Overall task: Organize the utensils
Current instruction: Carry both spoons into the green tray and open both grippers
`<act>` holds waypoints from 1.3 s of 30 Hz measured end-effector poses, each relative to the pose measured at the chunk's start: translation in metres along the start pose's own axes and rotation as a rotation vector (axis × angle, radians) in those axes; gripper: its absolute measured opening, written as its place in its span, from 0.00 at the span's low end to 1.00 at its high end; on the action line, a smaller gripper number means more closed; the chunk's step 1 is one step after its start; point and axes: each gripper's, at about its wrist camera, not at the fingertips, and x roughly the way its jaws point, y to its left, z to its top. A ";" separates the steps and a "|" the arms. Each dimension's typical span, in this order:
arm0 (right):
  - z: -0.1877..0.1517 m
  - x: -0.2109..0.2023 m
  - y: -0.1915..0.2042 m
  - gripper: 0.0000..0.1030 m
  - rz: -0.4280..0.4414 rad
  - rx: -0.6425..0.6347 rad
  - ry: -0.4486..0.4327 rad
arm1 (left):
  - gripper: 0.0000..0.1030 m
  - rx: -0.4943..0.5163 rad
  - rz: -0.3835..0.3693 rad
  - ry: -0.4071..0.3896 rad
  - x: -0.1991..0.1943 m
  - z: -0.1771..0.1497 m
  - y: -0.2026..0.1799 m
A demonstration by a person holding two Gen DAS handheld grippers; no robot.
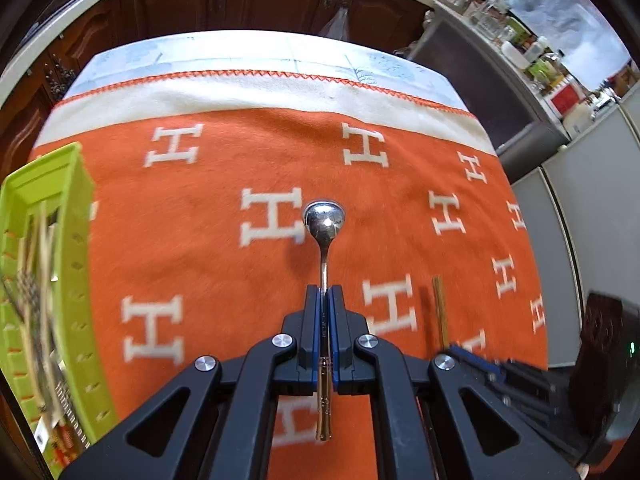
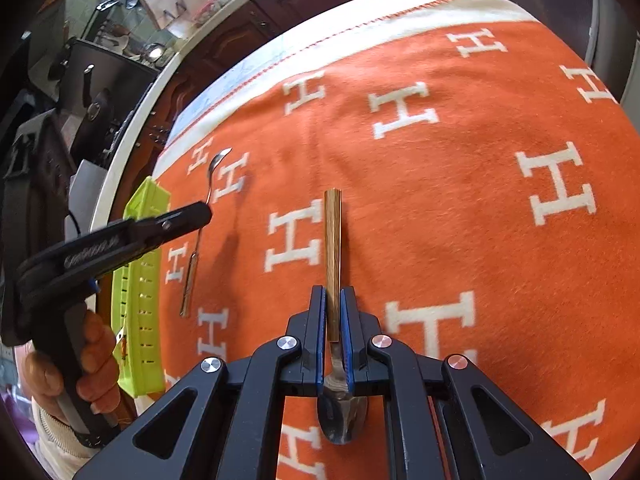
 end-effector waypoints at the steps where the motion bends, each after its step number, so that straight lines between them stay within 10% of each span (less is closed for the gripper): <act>1: -0.002 -0.002 0.005 0.07 0.006 -0.007 -0.002 | 0.02 0.006 0.000 -0.007 -0.008 -0.005 0.002; 14: -0.021 -0.027 0.113 0.07 0.133 -0.209 0.001 | 0.02 -0.035 0.169 -0.141 -0.128 -0.060 0.086; 24: -0.027 -0.022 0.242 0.07 0.260 -0.396 0.071 | 0.02 -0.153 0.256 -0.123 -0.141 -0.087 0.159; 39: -0.018 0.069 0.290 0.10 0.138 -0.379 0.225 | 0.19 -0.204 0.284 -0.141 -0.140 -0.079 0.179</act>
